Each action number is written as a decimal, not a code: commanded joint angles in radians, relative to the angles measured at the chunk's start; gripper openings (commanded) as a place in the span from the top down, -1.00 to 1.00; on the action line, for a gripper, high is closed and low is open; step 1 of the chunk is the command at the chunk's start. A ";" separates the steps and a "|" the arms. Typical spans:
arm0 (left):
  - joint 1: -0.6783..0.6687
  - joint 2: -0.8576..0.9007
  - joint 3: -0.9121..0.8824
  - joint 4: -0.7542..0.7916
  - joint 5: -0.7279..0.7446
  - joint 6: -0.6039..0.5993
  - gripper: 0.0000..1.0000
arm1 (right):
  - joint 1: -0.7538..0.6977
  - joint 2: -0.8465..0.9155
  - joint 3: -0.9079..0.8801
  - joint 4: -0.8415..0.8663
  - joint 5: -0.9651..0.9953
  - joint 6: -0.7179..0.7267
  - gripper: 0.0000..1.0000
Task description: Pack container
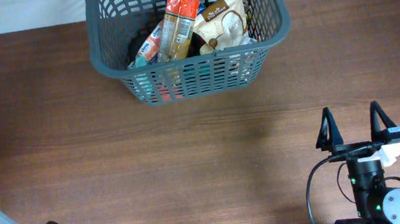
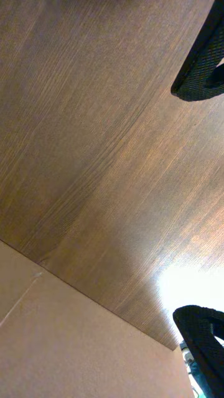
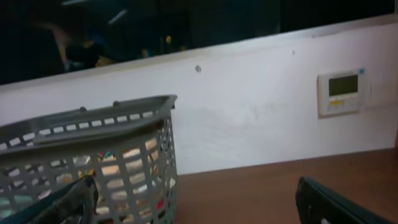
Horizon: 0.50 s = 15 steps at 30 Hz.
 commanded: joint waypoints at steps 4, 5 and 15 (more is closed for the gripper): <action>0.004 -0.009 -0.004 0.002 0.010 -0.006 -0.98 | 0.011 -0.069 -0.063 0.003 -0.013 0.013 -0.98; 0.004 -0.009 -0.004 0.002 0.010 -0.006 -0.99 | 0.011 -0.074 -0.067 0.003 -0.013 0.012 -0.98; 0.004 -0.009 -0.004 0.002 0.010 -0.006 -0.99 | 0.011 -0.090 -0.115 0.010 -0.013 0.011 -0.98</action>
